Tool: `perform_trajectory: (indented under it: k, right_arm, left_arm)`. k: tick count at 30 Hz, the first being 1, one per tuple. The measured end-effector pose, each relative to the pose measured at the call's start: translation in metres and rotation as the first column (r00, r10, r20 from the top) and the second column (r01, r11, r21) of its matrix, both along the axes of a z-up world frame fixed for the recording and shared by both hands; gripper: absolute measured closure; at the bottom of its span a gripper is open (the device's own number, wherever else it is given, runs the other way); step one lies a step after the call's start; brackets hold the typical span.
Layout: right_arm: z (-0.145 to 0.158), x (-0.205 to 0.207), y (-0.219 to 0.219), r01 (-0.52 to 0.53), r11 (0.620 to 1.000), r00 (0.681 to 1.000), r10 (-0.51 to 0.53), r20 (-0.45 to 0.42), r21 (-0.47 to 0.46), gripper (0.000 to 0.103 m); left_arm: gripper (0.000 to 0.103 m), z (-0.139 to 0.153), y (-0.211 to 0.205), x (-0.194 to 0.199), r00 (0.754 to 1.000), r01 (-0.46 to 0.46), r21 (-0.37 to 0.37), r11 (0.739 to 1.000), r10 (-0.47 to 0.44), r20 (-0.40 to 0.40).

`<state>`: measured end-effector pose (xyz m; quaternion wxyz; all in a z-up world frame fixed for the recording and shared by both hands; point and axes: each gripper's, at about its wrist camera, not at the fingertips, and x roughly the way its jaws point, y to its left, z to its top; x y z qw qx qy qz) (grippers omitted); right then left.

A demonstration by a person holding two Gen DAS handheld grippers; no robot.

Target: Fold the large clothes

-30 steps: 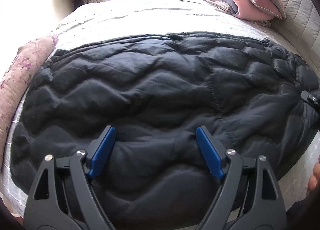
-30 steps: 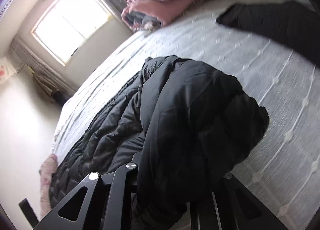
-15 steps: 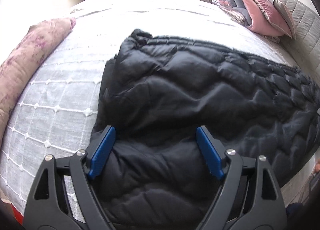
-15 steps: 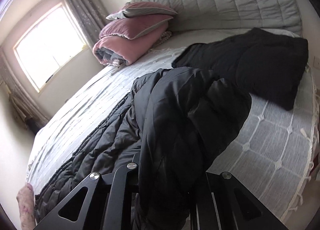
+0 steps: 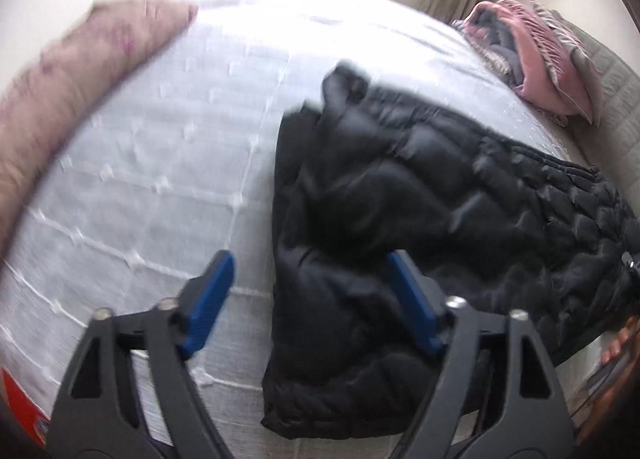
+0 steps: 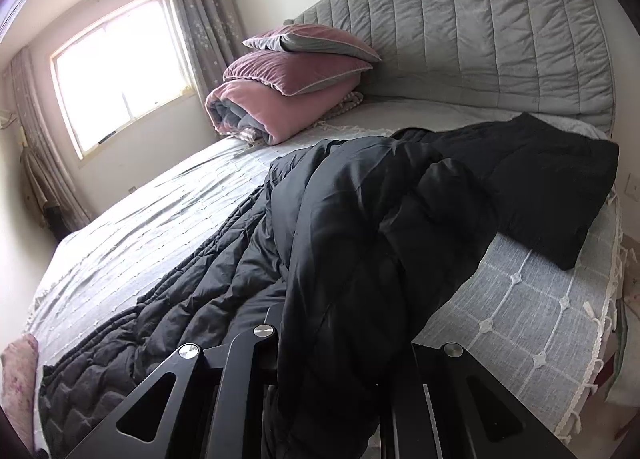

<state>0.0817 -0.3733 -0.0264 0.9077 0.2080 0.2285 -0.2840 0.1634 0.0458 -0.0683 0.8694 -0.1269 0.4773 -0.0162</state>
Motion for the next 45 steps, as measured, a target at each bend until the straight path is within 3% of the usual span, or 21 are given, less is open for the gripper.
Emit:
perform_trajectory:
  k: [3, 8, 13, 15, 17, 19, 20, 22, 23, 25, 27, 28, 31, 35, 37, 39, 40, 42, 44, 45]
  right_arm:
    - [0.005, 0.0, 0.013, 0.002, 0.998, 1.0, -0.002, 0.004, -0.057, 0.089]
    - [0.024, 0.001, 0.056, -0.029, 0.967, 0.999, 0.039, 0.034, -0.252, 0.089]
    - [0.045, -0.001, 0.125, -0.122, 0.875, 0.981, 0.177, 0.075, -0.468, 0.088]
    - [0.049, -0.002, 0.164, -0.192, 0.8, 0.957, 0.281, 0.072, -0.568, 0.088]
    - [0.047, -0.004, 0.203, -0.262, 0.71, 0.921, 0.387, 0.051, -0.653, 0.088]
    - [0.034, -0.006, 0.25, -0.378, 0.592, 0.849, 0.528, -0.013, -0.712, 0.087]
    - [0.027, -0.006, 0.268, -0.438, 0.55, 0.811, 0.582, -0.05, -0.711, 0.086]
    - [0.002, 0.001, 0.305, -0.61, 0.468, 0.698, 0.699, -0.155, -0.639, 0.078]
    - [-0.015, 0.007, 0.32, -0.684, 0.423, 0.645, 0.731, -0.222, -0.595, 0.077]
    - [-0.05, 0.015, 0.345, -0.768, 0.317, 0.572, 0.73, -0.374, -0.556, 0.072]
    - [-0.068, 0.011, 0.356, -0.773, 0.241, 0.554, 0.708, -0.439, -0.587, 0.061]
    - [-0.068, 0.007, 0.357, -0.777, 0.217, 0.537, 0.717, -0.443, -0.59, 0.05]
    - [-0.054, -0.002, 0.344, -0.822, 0.216, 0.459, 0.798, -0.39, -0.527, 0.036]
    - [-0.037, -0.016, 0.32, -0.856, 0.2, 0.388, 0.858, -0.336, -0.476, 0.035]
    - [-0.02, -0.026, 0.296, -0.882, 0.197, 0.329, 0.908, -0.259, -0.429, 0.035]
    - [-0.005, -0.029, 0.275, -0.901, 0.212, 0.292, 0.942, -0.167, -0.38, 0.035]
    - [0.004, -0.027, 0.258, -0.909, 0.241, 0.288, 0.953, -0.093, -0.339, 0.035]
    - [0.016, -0.015, 0.231, -0.917, 0.313, 0.318, 0.948, 0.02, -0.246, 0.035]
    - [0.017, 0.0, 0.209, -0.912, 0.389, 0.377, 0.92, 0.103, -0.134, 0.035]
    - [0.013, 0.011, 0.199, -0.897, 0.434, 0.426, 0.899, 0.102, -0.079, 0.036]
  left_arm:
    - [0.061, -0.016, 0.006, 0.009, 0.999, 0.01, -0.119, 0.993, -0.015, -0.049]
    - [0.07, -0.015, 0.001, 0.012, 0.999, 0.004, -0.14, 0.99, -0.01, -0.038]
    - [0.073, -0.017, 0.003, 0.014, 0.999, -0.002, -0.158, 0.988, -0.005, -0.042]
    - [0.075, -0.017, 0.007, 0.015, 0.999, -0.002, -0.176, 0.984, -0.006, -0.043]
    - [0.075, -0.016, 0.01, 0.018, 0.999, -0.004, -0.191, 0.982, -0.005, -0.043]
    - [0.076, -0.018, 0.013, 0.018, 0.999, -0.006, -0.204, 0.979, -0.003, -0.046]
    - [0.076, -0.019, 0.015, 0.019, 0.999, -0.007, -0.214, 0.977, -0.003, -0.049]
    - [0.076, -0.021, 0.024, 0.02, 0.998, -0.019, -0.262, 0.965, 0.003, -0.059]
    - [0.076, -0.023, 0.03, 0.021, 0.998, -0.027, -0.294, 0.955, 0.008, -0.067]
    - [0.076, -0.026, 0.04, 0.021, 0.997, -0.042, -0.334, 0.942, 0.018, -0.074]
    - [0.076, -0.027, 0.045, 0.021, 0.997, -0.044, -0.345, 0.937, 0.019, -0.075]
    - [0.076, -0.027, 0.046, 0.02, 0.997, -0.041, -0.351, 0.935, 0.017, -0.073]
    - [0.075, -0.027, 0.049, 0.018, 0.997, -0.043, -0.368, 0.929, 0.018, -0.073]
    - [0.074, -0.027, 0.056, 0.015, 0.997, -0.049, -0.393, 0.918, 0.02, -0.077]
    - [0.067, -0.024, 0.062, 0.01, 0.997, -0.051, -0.404, 0.913, 0.022, -0.075]
    - [0.054, -0.016, 0.071, 0.006, 0.998, -0.059, -0.392, 0.918, 0.042, -0.051]
    - [0.053, -0.012, 0.075, 0.004, 0.998, -0.059, -0.391, 0.919, 0.05, -0.035]
    - [0.045, -0.001, 0.086, -0.003, 0.997, -0.064, -0.392, 0.918, 0.072, 0.006]
    - [0.041, 0.01, 0.095, -0.01, 0.994, -0.067, -0.383, 0.921, 0.097, 0.059]
    - [0.04, 0.014, 0.098, -0.01, 0.992, -0.064, -0.375, 0.925, 0.1, 0.078]
